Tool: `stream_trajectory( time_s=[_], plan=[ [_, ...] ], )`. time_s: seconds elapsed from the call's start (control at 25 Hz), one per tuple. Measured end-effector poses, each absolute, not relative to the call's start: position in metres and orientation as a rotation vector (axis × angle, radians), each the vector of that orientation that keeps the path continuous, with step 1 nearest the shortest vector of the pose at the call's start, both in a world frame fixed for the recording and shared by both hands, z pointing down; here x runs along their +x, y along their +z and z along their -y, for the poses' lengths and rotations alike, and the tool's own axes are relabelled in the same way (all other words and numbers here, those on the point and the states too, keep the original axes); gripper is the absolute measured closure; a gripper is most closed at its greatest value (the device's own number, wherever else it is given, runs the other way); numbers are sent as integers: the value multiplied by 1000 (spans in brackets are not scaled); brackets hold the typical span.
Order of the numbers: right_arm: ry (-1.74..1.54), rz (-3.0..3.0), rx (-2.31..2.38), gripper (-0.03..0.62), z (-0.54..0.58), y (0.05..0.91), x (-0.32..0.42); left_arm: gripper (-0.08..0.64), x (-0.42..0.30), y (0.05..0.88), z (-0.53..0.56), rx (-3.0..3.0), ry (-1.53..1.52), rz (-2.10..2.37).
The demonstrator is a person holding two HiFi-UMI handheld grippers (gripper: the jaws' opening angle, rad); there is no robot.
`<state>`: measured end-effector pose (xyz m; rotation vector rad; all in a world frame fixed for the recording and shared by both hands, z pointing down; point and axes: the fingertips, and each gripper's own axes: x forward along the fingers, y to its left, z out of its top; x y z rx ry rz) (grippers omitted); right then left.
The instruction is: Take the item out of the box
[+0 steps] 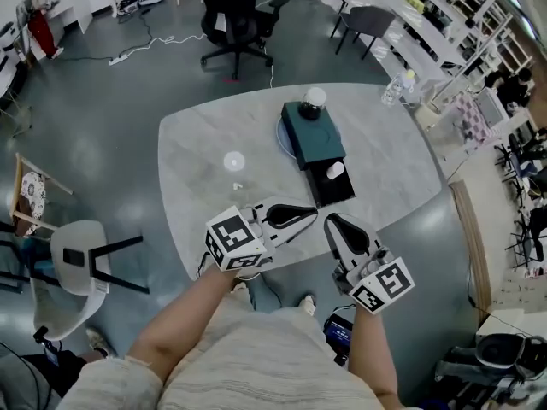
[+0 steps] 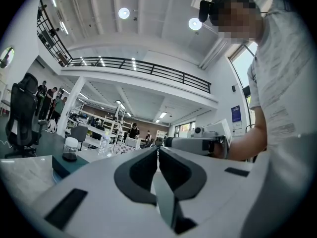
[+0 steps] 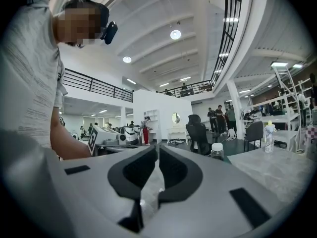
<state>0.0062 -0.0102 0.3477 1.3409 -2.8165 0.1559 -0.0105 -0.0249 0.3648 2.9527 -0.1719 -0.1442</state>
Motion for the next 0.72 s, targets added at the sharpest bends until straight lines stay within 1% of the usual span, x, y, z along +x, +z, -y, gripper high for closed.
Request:
stream_trajectory(
  time_s=[0.32,0.72],
  plan=[
    [174,2796,1363,571,0,344,21,538,6,361,11,2959,-132,102],
    [178,2771,1342,569,-1,343,30,538,10,364,13,2943,-138,91]
  ],
)
